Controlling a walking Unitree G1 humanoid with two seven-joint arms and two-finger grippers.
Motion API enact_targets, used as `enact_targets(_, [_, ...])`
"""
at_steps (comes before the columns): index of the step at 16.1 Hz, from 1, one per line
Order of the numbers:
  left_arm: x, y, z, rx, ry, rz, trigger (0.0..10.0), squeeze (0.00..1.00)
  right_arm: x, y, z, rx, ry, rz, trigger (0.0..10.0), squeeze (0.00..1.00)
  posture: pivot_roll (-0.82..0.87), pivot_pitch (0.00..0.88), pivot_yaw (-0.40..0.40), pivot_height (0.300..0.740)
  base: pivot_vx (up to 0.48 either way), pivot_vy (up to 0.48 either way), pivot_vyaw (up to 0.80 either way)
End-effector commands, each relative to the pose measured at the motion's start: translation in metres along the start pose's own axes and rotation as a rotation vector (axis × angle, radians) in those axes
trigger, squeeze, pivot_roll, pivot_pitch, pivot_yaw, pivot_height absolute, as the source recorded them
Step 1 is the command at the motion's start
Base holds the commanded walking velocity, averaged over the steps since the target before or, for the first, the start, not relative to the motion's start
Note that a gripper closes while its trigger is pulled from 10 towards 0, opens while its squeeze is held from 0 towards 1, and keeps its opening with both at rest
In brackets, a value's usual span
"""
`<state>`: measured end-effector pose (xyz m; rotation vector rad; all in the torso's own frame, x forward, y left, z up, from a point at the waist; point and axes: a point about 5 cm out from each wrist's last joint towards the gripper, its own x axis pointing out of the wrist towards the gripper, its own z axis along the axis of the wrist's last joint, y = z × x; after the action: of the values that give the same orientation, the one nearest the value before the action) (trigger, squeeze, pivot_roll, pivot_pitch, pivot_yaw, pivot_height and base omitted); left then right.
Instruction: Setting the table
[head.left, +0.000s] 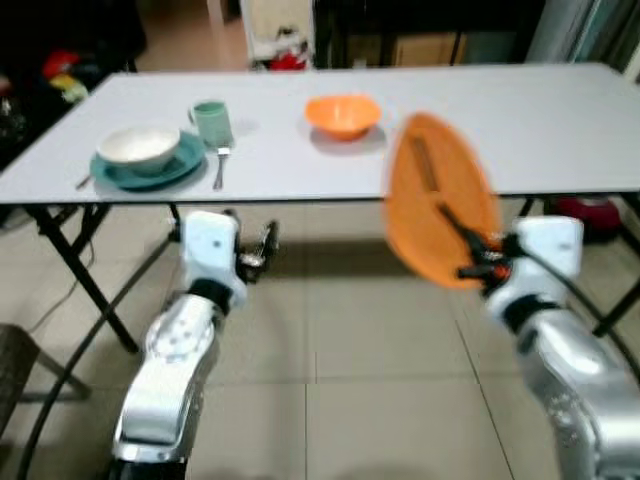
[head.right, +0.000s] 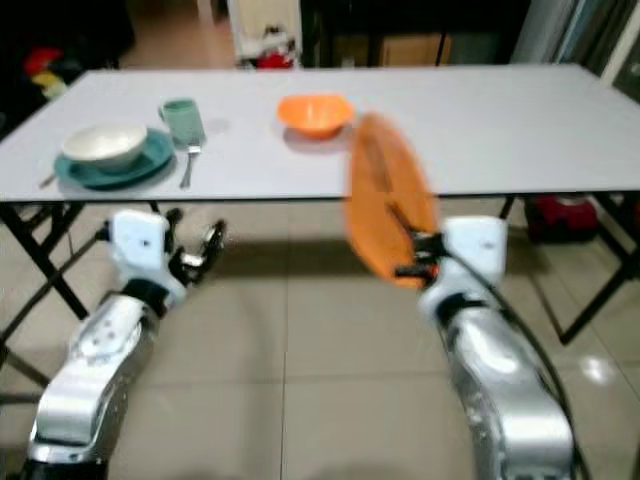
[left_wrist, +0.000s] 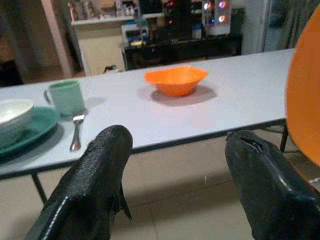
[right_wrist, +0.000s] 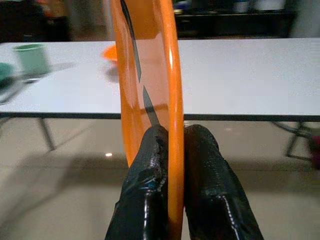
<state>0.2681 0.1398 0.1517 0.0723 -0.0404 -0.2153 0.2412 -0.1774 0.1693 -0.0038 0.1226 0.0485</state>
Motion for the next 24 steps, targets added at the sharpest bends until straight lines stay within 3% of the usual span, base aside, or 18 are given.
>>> enact_targets(1, [-0.001, 0.01, 0.002, 0.024, 0.007, 0.035, 10.0, 0.0, 0.002, 0.011, 0.012, 0.016, -0.071, 0.054, 10.0, 0.0, 0.04, 0.0, 0.02, 0.74, 0.296, 0.0, 0.0])
enact_targets(5, [0.005, 0.007, 0.004, 0.019, -0.002, 0.022, 10.0, 0.0, 0.001, 0.007, 0.016, 0.06, -0.098, 0.034, 10.0, 0.0, 0.02, 0.0, 0.039, 0.74, 0.295, 0.0, 0.0])
enact_targets(24, [0.017, 0.006, 0.006, -0.008, -0.025, 0.041, 10.0, 0.0, 0.009, 0.012, 0.022, 0.058, -0.103, 0.102, 10.0, 0.0, 0.01, 0.0, 0.018, 0.74, 0.296, 0.0, 0.0])
